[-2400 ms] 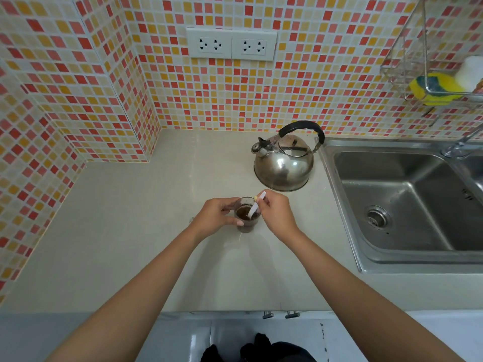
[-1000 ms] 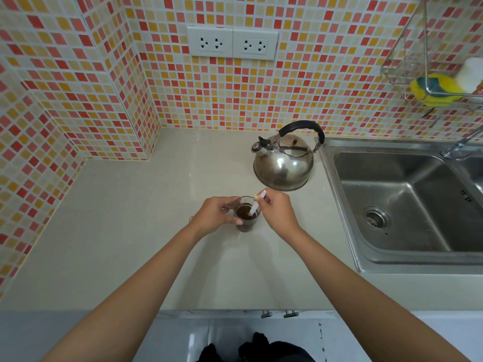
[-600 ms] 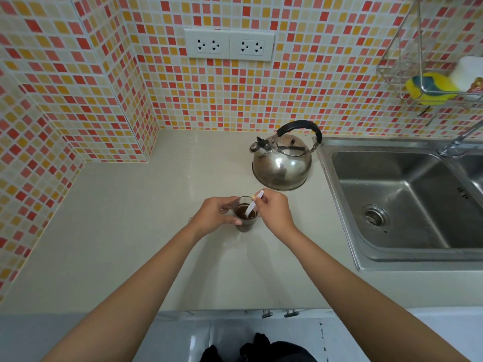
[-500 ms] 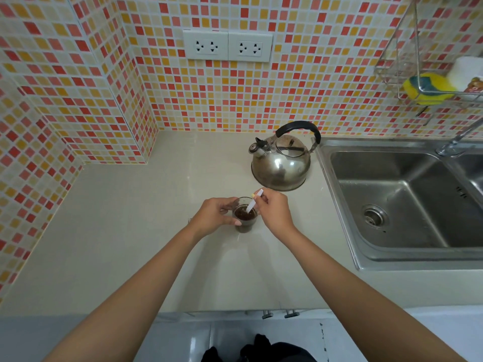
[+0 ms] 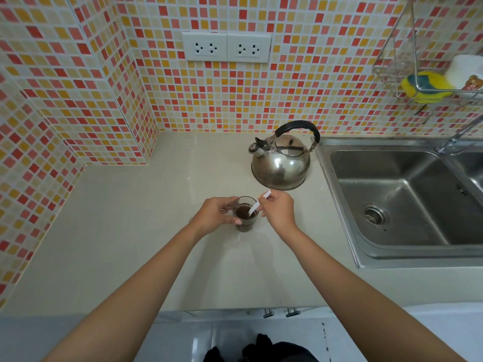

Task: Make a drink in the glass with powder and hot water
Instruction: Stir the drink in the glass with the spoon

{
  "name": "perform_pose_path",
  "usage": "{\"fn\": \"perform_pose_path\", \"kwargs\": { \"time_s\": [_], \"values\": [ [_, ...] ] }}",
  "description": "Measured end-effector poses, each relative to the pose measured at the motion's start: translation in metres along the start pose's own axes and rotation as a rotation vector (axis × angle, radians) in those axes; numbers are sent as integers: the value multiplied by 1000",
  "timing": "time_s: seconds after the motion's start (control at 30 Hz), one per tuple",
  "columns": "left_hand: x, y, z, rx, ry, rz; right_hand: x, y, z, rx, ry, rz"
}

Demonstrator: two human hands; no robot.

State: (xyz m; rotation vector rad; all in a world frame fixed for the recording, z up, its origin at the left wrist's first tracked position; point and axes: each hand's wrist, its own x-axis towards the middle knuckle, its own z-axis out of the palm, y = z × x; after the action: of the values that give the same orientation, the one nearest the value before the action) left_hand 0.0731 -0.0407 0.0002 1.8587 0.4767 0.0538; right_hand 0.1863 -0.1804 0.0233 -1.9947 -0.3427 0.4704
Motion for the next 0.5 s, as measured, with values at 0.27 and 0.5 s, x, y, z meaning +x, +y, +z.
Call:
{"fn": "perform_pose_path", "kwargs": {
  "time_s": [0.27, 0.5],
  "values": [
    [3, -1, 0, 29, 21, -12, -4, 0, -1, 28, -9, 19],
    [3, -3, 1, 46, 44, -3, -4, 4, -5, 36, -13, 8]
  ]
}}
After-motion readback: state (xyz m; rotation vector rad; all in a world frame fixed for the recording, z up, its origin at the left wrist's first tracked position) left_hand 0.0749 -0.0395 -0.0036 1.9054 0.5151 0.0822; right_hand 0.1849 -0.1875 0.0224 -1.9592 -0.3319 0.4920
